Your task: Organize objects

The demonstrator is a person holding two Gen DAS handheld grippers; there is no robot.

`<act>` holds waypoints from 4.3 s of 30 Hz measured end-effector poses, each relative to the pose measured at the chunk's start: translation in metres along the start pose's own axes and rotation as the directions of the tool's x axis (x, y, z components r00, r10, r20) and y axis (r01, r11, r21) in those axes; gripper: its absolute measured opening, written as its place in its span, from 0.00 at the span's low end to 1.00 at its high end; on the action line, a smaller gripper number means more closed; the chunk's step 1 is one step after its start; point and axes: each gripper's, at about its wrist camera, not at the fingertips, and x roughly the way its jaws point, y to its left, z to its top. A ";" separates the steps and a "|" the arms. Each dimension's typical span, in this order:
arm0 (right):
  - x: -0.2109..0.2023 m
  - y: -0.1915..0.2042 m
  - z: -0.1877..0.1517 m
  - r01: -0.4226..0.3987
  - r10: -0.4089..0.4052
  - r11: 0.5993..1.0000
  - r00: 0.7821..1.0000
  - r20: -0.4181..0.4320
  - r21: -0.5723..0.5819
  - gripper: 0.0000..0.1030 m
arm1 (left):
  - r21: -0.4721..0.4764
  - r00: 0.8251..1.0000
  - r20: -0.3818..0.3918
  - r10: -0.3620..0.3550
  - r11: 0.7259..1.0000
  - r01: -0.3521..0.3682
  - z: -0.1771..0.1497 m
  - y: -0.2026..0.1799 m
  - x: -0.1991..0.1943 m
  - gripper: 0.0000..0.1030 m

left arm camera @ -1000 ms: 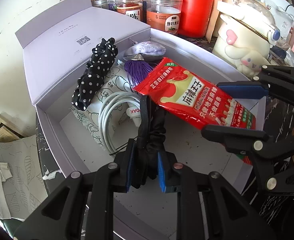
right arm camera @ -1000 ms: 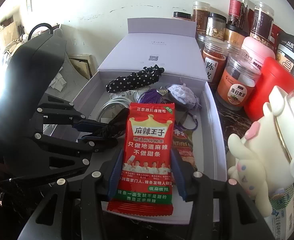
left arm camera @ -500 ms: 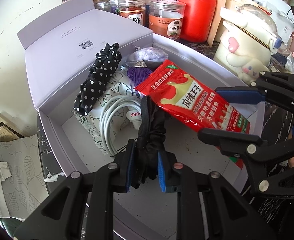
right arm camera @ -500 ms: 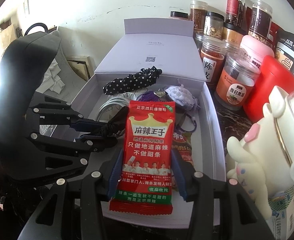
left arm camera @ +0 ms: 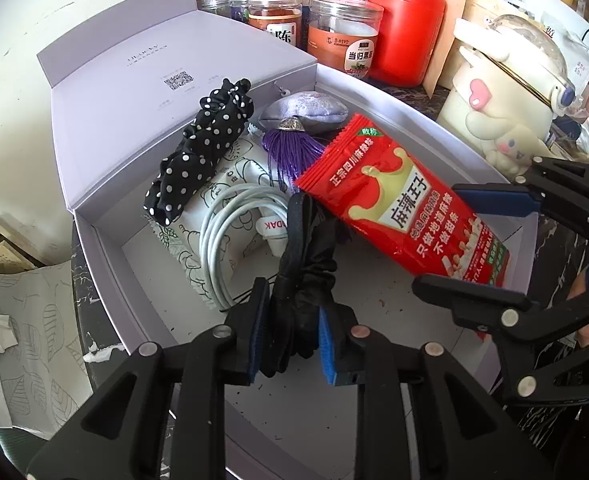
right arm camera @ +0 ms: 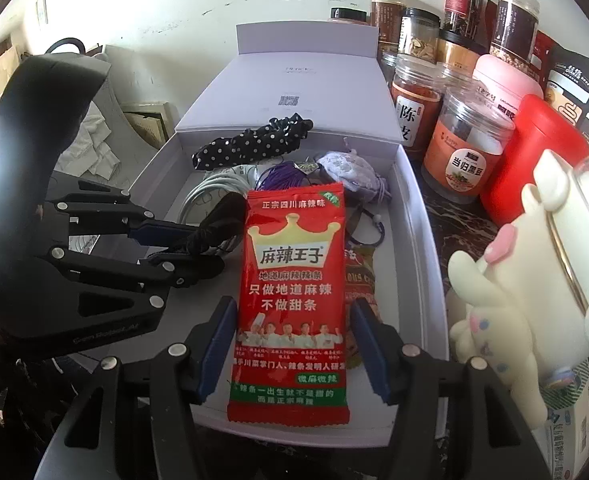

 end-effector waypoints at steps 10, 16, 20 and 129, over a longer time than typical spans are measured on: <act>-0.025 -0.014 -0.010 0.052 -0.055 0.998 0.996 0.067 0.043 0.57 | -0.005 0.995 0.066 0.079 0.997 -0.079 -0.003 -0.002 -0.024 0.30; -0.018 -0.011 -0.011 0.084 -0.086 0.996 0.996 0.030 0.039 0.33 | -0.007 0.989 0.118 0.091 0.996 -0.091 -0.004 -0.001 -0.043 0.30; -0.018 -0.010 -0.011 0.105 -0.106 0.994 0.994 0.039 0.029 0.26 | -0.026 0.987 0.131 0.092 0.996 -0.089 -0.003 0.001 -0.050 0.30; -0.189 0.078 -0.176 0.219 -0.238 0.963 0.964 0.115 0.157 0.70 | -0.044 0.979 0.183 0.088 0.996 -0.081 -0.194 -0.130 -0.205 0.82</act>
